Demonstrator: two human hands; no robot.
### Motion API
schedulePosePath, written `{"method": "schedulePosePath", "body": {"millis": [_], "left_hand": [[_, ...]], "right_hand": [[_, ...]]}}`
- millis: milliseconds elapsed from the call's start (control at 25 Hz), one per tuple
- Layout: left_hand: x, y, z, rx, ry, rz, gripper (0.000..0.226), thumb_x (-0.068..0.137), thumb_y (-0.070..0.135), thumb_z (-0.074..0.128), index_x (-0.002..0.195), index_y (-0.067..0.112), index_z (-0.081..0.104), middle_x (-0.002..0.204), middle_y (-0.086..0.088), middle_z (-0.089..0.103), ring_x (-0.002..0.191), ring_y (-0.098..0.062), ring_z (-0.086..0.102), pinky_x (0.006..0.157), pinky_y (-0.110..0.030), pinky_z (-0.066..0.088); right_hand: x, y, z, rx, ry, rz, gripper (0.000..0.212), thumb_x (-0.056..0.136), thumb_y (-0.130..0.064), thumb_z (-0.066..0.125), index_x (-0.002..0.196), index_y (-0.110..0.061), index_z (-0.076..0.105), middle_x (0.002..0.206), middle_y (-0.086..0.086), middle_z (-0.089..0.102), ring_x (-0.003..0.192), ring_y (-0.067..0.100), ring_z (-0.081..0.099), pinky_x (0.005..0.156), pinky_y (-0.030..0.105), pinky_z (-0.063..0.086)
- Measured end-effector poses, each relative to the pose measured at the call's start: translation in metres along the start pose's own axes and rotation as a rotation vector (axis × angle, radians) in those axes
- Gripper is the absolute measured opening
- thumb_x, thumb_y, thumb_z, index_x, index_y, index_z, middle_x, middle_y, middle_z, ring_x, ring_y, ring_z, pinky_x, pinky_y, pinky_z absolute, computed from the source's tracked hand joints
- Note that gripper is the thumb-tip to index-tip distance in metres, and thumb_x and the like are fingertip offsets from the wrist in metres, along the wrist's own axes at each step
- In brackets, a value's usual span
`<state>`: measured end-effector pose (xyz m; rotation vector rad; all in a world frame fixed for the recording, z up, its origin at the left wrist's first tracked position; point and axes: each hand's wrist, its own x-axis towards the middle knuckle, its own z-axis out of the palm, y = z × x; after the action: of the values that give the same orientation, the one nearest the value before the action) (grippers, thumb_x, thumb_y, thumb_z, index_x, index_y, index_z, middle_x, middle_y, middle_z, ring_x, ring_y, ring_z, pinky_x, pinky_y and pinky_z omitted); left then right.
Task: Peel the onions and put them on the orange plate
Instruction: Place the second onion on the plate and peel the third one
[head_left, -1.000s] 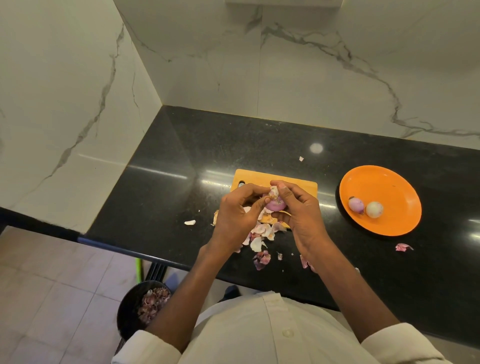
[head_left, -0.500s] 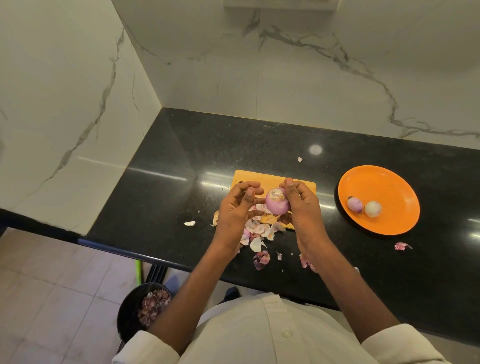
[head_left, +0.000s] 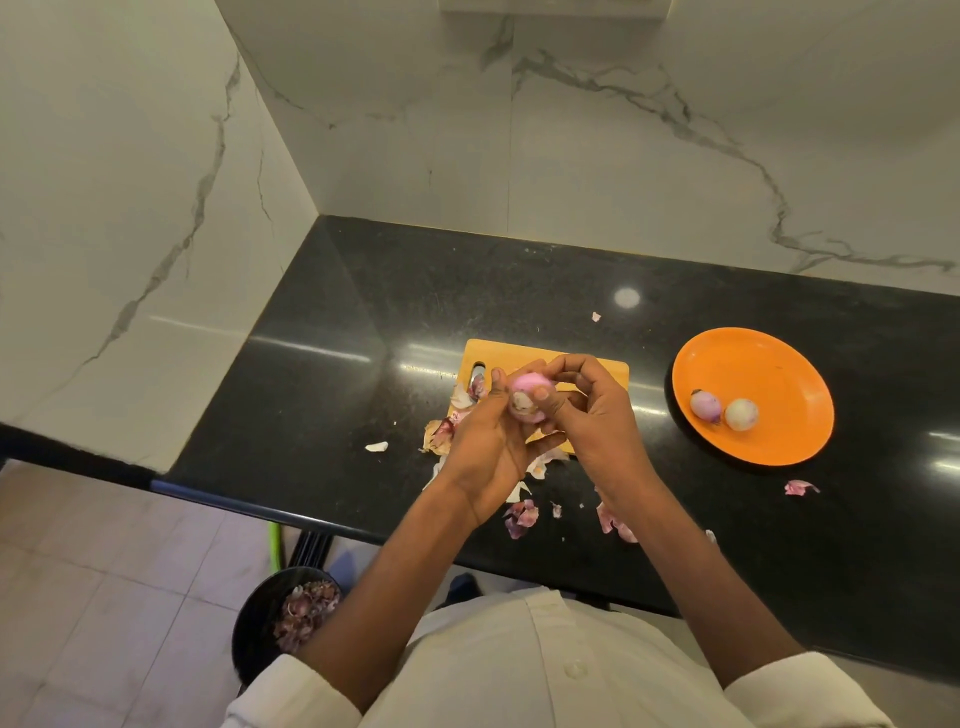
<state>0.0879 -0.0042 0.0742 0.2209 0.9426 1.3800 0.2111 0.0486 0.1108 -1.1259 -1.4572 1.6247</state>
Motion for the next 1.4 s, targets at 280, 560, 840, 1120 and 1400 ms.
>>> {"method": "schedulePosePath", "body": {"millis": [280, 560, 840, 1120, 1400], "left_hand": [[-0.004, 0.009, 0.000, 0.152, 0.010, 0.139, 0.044, 0.115, 0.029, 0.040, 0.146, 0.004, 0.058, 0.138, -0.020, 0.066, 0.116, -0.031, 0.070, 0.091, -0.038, 0.063], [-0.009, 0.016, -0.003, 0.030, 0.066, 0.202, 0.039, 0.115, 0.020, 0.043, 0.144, -0.002, 0.056, 0.151, -0.030, 0.052, 0.135, -0.046, 0.060, 0.106, -0.047, 0.058], [-0.013, 0.012, 0.008, 0.228, 0.040, 0.267, 0.034, 0.114, 0.013, 0.045, 0.133, 0.013, 0.072, 0.134, 0.001, 0.072, 0.127, -0.036, 0.068, 0.104, -0.048, 0.060], [-0.012, 0.011, 0.006, 0.257, 0.029, 0.278, 0.032, 0.112, 0.011, 0.048, 0.135, 0.007, 0.070, 0.134, 0.001, 0.073, 0.126, -0.028, 0.069, 0.102, -0.039, 0.060], [-0.012, 0.005, 0.013, 0.327, 0.110, 0.278, 0.034, 0.112, 0.007, 0.047, 0.130, 0.014, 0.075, 0.139, -0.004, 0.070, 0.127, -0.026, 0.069, 0.103, -0.045, 0.061]], "right_hand": [[0.004, 0.004, -0.008, 0.021, 0.010, 0.021, 0.020, 0.098, -0.013, 0.071, 0.115, -0.022, 0.079, 0.110, -0.007, 0.077, 0.098, 0.012, 0.072, 0.080, 0.026, 0.059], [0.003, 0.003, -0.014, 0.400, -0.093, 0.454, 0.037, 0.093, -0.008, 0.067, 0.124, -0.025, 0.076, 0.118, 0.011, 0.075, 0.103, 0.031, 0.070, 0.084, 0.038, 0.056], [0.005, 0.001, -0.009, 0.488, -0.116, 0.483, 0.038, 0.093, -0.007, 0.063, 0.125, -0.025, 0.075, 0.126, 0.020, 0.070, 0.099, 0.036, 0.074, 0.094, 0.047, 0.059], [0.007, -0.004, -0.008, 0.462, -0.032, 0.525, 0.031, 0.093, -0.004, 0.063, 0.112, -0.021, 0.079, 0.117, 0.020, 0.075, 0.112, 0.043, 0.073, 0.097, 0.050, 0.061], [0.012, -0.004, -0.002, 0.323, 0.047, 0.466, 0.033, 0.087, 0.003, 0.062, 0.100, -0.018, 0.083, 0.113, 0.022, 0.076, 0.099, 0.037, 0.076, 0.085, 0.045, 0.066]]}}
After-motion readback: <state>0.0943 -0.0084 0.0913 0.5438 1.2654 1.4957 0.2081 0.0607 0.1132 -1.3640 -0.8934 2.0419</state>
